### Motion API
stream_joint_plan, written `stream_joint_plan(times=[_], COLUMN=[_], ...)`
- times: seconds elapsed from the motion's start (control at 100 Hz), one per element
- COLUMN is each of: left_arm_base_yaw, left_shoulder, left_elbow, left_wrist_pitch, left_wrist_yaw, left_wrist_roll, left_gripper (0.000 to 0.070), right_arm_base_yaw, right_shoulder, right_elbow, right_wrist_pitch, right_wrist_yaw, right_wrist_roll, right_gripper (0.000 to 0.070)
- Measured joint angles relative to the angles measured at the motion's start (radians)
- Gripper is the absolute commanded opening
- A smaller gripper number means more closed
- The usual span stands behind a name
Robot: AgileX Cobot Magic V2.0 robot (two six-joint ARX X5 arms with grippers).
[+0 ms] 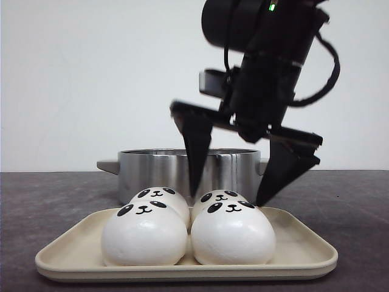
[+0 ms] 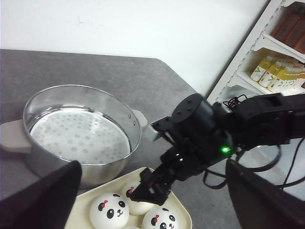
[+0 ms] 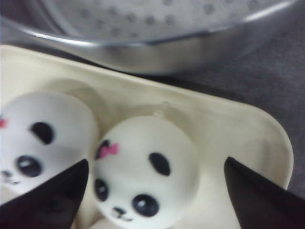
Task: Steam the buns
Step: 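Lower the right gripper onto the farther panda bun nearest it and grasp, then lift the bun with the right gripper, lower it into the steamer, release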
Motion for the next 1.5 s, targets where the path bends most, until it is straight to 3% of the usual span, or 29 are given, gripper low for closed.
stream_joint_plan(times=[0.15, 0.22, 0.3, 0.39, 0.6, 0.7, 0.89, 1.1, 1.35, 1.5], left_arm_base_yaw=[0.000, 0.000, 0.000, 0.000, 0.000, 0.000, 0.000, 0.000, 0.000, 0.000], left_shoulder=[0.000, 0.000, 0.000, 0.000, 0.000, 0.000, 0.000, 0.000, 0.000, 0.000], left_elbow=[0.000, 0.000, 0.000, 0.000, 0.000, 0.000, 0.000, 0.000, 0.000, 0.000], left_wrist_pitch=[-0.012, -0.021, -0.021, -0.021, -0.021, -0.021, -0.021, -0.019, -0.014, -0.015], left_wrist_yaw=[-0.011, -0.024, -0.029, -0.046, -0.057, -0.079, -0.097, -0.154, -0.206, -0.206], left_wrist_roll=[0.000, 0.000, 0.000, 0.000, 0.001, 0.007, 0.016, 0.020, 0.021, 0.024], left_gripper=[0.0585, 0.0585, 0.0585, 0.0585, 0.0585, 0.0585, 0.0585, 0.0585, 0.0585, 0.0585], right_arm_base_yaw=[-0.009, -0.015, -0.018, -0.027, -0.043, -0.047, -0.002, 0.007, -0.127, -0.167], right_shoulder=[0.032, 0.039, 0.041, 0.041, 0.041, 0.025, -0.156, -0.295, -0.084, 0.077], right_elbow=[0.003, 0.005, 0.006, 0.007, 0.011, 0.012, 0.082, 0.299, 0.615, 0.703], right_wrist_pitch=[0.002, 0.003, 0.005, 0.002, -0.021, -0.046, -0.070, 0.013, -0.059, -0.056], right_wrist_yaw=[-0.008, -0.008, -0.015, -0.021, -0.043, -0.092, -0.151, -0.012, 0.000, 0.018], right_wrist_roll=[0.008, 0.009, 0.016, 0.022, 0.026, 0.026, 0.026, -0.006, -0.126, -0.175], right_gripper=[0.0525, 0.0466, 0.0292, 0.0000, 0.0004, 0.0005, 0.0004, 0.0004, 0.0004, 0.0004])
